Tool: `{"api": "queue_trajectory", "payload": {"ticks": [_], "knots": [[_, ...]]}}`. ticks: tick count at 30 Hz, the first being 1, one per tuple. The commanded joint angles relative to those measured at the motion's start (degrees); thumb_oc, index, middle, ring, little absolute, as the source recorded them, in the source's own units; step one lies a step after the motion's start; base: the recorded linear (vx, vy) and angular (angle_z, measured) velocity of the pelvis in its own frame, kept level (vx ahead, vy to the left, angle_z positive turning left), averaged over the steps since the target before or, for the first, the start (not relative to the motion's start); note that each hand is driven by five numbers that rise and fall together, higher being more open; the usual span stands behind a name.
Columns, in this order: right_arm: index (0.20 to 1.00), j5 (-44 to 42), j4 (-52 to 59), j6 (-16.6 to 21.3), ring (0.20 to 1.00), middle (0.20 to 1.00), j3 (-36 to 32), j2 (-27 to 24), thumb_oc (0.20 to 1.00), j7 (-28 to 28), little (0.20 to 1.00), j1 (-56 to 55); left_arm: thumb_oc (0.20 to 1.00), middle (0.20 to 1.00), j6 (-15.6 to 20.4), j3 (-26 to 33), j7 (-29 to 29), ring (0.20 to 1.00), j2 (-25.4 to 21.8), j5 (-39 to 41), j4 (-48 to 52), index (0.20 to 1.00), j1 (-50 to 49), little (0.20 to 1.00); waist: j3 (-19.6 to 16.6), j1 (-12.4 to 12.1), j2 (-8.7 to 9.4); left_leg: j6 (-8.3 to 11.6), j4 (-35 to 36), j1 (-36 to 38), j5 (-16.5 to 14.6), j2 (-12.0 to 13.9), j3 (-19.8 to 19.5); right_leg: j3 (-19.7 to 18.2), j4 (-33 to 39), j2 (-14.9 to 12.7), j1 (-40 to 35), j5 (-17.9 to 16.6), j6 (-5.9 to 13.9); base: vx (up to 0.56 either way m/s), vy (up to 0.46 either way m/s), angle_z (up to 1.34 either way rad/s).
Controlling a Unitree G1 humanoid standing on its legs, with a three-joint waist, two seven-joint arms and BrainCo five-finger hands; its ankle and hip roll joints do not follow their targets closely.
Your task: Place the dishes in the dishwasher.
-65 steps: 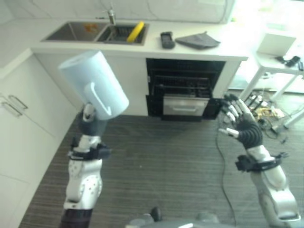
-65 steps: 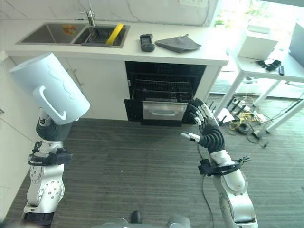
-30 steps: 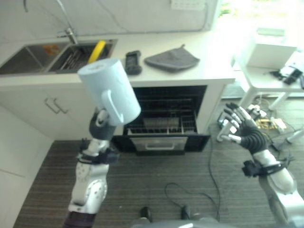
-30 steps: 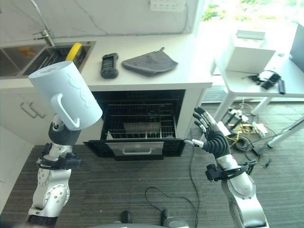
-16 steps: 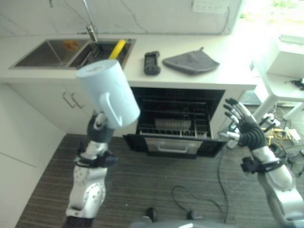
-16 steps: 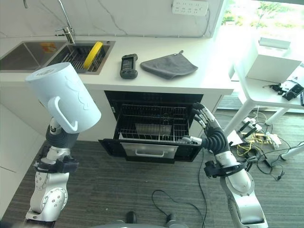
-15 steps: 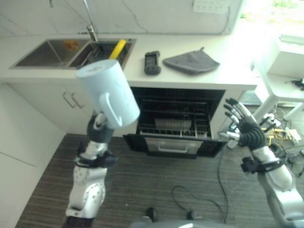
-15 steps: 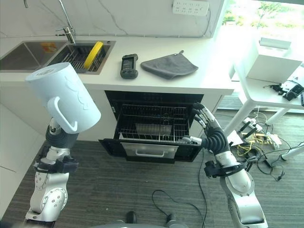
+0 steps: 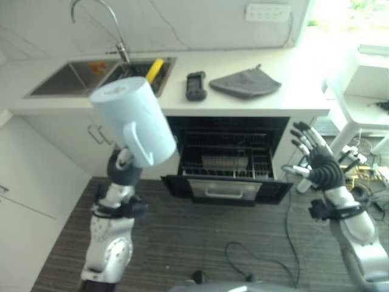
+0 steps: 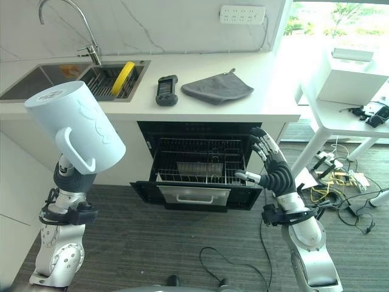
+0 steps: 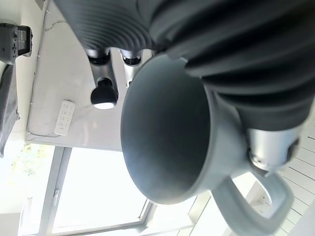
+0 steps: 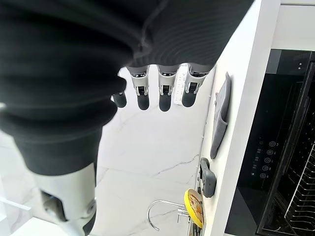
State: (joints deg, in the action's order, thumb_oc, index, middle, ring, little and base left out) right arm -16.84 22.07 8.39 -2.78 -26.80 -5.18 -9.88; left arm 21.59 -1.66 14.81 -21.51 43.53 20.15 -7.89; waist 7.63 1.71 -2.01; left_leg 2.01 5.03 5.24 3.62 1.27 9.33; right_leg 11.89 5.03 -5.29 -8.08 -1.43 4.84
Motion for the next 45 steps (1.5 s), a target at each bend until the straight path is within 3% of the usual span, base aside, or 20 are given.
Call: {"api": "queue_trajectory", "payload": {"ticks": [1,19,28,31,33,36,37,40,45], "knots": [[1.0,0.54,4.3,3.46,1.0,1.0,-0.4,1.23,1.0,0.71,1.0,1.71,0.2,0.2,3.6,2.56,0.08,0.2,-2.2,-1.98,2.33,0.2,1.85,0.2,-1.7,-0.17,2.45,1.21,-0.03,1.37,-4.29,3.29,-1.34,1.73,-0.03,-2.6,-0.3,0.89,3.31,0.0,0.0,0.0],[1.0,0.17,4.6,2.58,1.0,1.0,-0.59,0.75,1.0,1.26,1.0,1.3,0.2,0.2,3.29,2.75,0.15,0.2,-2.42,-2.07,3.19,0.2,2.86,0.2,-1.18,0.28,2.59,1.15,-0.03,1.5,-4.43,3.04,-0.76,1.48,-0.03,-3.22,-0.01,0.62,3.81,0.01,0.018,-0.01],[1.0,0.63,4.43,1.18,1.0,1.0,0.03,1.56,1.0,0.81,1.0,2.31,0.2,0.2,2.13,3.1,0.73,0.2,-2.21,-3.06,3.62,0.2,3.46,0.2,-0.65,-0.2,2.9,0.15,-0.03,2.46,-5.35,1.46,-1.39,2.17,-0.03,-3.85,-0.97,0.09,4.44,0.07,0.087,-0.02],[1.0,-0.82,4.89,1.74,1.0,1.0,-0.84,2.4,1.0,-0.17,1.0,1.62,0.2,0.2,1.88,3.43,2.78,0.2,-2.51,-2.57,2.99,0.2,3.06,0.2,1.33,-0.2,2.37,-1.46,-0.03,1.93,-3.81,1.09,-4.18,0.36,-18.22,-3.11,4.4,-0.44,5.5,0.06,0.13,-0.15],[1.0,-0.64,3.97,2.9,1.0,1.0,-0.72,2.74,1.0,-0.77,1.0,1.33,0.2,0.2,2.44,3.11,3.29,0.2,-2.32,-3.39,2.08,0.2,3.61,0.2,2.66,0.69,2.25,-1.48,-0.03,1.62,-3.12,1.21,-4.25,-2.35,-24.24,-2.43,9.2,-0.82,5.08,0.09,-0.003,-0.32],[1.0,-1.0,2.56,4.22,1.0,1.0,-1.02,2.05,1.0,-0.57,1.0,0.35,0.2,0.2,1.36,3.44,3.25,0.2,-3.12,-1.7,1.75,0.2,4.85,0.2,3.26,1.67,3.03,-0.4,-0.03,2.75,-4.56,1.04,-4.75,-0.47,-10.99,-3.63,8.79,-1.58,4.25,0.28,-0.235,-0.05],[1.0,-1.49,2.86,4.58,1.0,1.0,-1.37,1.45,1.0,-0.88,1.0,-0.25,0.2,0.2,1.6,3.81,3.29,0.2,-3.53,-1.17,1.65,0.2,4.93,0.2,3.39,2.9,3.42,-0.03,-0.03,4.03,-6.05,1.29,-4.11,-0.56,-4.41,-4.77,9.5,-5.3,4.82,0.27,-0.296,-0.01],[1.0,-1.94,2.6,5.22,1.0,1.0,-1.91,0.92,1.0,-0.77,1.0,-0.18,0.2,0.2,2.7,3.26,3.63,0.2,-3.98,-1.1,1.24,0.2,5.42,0.2,3.95,4.42,3.3,0.21,-0.03,5.44,-7.34,1.96,-3.97,-2.88,-1.16,-4.55,9.79,-7.0,5.3,0.17,-0.26,0.22],[1.0,-2.89,3.59,3.63,1.0,1.0,-2.1,-0.43,1.0,0.59,1.0,0.69,0.2,0.2,2.41,1.78,0.86,0.2,-3.76,-0.73,2.71,0.2,4.67,0.2,2.13,5.0,3.04,1.41,-0.03,7.3,-7.22,4.54,-0.68,-3.78,-0.03,-1.99,6.78,-4.57,3.7,0.11,-0.24,0.34]]}}
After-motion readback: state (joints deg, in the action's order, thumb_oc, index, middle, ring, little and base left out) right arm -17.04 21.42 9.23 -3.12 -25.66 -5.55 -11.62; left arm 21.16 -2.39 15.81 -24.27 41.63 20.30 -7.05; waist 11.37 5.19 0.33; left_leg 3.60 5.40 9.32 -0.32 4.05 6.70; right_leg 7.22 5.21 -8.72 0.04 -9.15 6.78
